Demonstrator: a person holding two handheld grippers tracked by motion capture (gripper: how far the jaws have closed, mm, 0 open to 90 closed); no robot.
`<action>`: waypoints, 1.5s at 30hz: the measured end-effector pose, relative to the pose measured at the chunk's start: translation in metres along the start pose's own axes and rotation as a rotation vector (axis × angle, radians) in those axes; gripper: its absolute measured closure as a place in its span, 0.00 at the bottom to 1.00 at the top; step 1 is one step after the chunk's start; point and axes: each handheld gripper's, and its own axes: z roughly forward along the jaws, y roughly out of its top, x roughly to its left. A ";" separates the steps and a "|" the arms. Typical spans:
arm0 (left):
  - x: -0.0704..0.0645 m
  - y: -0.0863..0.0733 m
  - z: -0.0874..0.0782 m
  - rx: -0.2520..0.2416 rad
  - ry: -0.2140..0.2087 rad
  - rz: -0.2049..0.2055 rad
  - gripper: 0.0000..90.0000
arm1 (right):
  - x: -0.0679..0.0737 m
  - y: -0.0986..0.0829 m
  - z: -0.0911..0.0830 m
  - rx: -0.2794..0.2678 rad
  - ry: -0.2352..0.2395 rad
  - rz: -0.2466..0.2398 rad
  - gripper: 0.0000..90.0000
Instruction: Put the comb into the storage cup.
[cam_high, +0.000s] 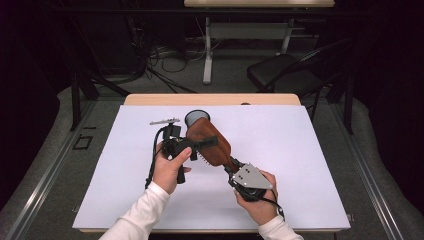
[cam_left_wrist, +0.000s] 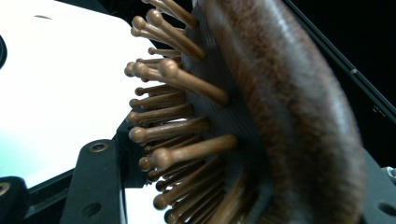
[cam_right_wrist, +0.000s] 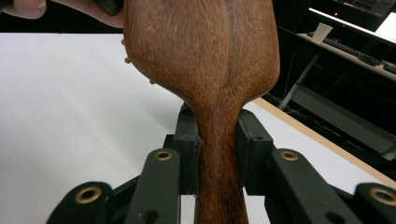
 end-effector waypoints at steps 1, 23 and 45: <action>0.000 0.000 0.000 0.001 0.001 0.000 0.45 | 0.000 0.000 0.000 0.000 0.000 0.001 0.80; -0.001 -0.003 -0.002 0.004 0.030 -0.105 0.49 | 0.001 -0.001 0.002 0.005 0.012 0.010 0.80; 0.003 -0.001 -0.004 0.059 0.028 -0.197 0.54 | 0.003 -0.003 0.004 0.015 0.025 0.003 0.80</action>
